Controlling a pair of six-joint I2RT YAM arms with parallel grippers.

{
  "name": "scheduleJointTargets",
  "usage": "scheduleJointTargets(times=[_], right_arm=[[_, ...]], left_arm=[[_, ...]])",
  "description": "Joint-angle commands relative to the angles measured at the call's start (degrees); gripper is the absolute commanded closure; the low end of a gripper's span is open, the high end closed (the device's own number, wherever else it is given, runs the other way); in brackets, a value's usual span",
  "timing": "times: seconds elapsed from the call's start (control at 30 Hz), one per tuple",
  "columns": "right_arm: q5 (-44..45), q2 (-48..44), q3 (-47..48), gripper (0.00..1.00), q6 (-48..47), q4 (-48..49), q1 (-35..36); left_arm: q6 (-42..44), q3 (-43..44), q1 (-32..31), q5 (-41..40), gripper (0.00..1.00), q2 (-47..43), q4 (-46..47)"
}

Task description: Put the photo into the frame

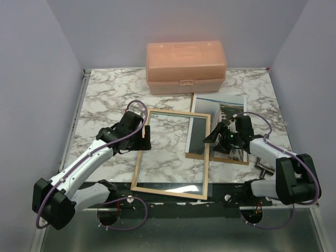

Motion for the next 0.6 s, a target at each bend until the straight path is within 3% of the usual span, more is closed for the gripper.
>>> scheduleJointTargets(times=[0.0, 0.23, 0.37, 0.57], right_arm=[[7.77, -1.85, 2.54, 0.18, -3.89, -7.73, 0.04], [-4.45, -0.25, -1.93, 0.19, 0.77, 3.39, 0.04], [-8.58, -1.25, -2.92, 0.30, 3.66, 8.75, 0.04], [-10.28, -6.45, -1.31, 0.42, 5.40, 8.58, 0.03]], left_arm=[[-1.04, -4.57, 2.19, -0.22, 0.21, 4.25, 4.02], [-0.61, -8.96, 4.10, 6.33, 0.24, 9.28, 11.48], [-0.60, -9.41, 4.33, 6.64, 0.25, 11.47, 12.45], [-0.91, -10.64, 4.89, 6.24, 0.26, 13.36, 13.26]])
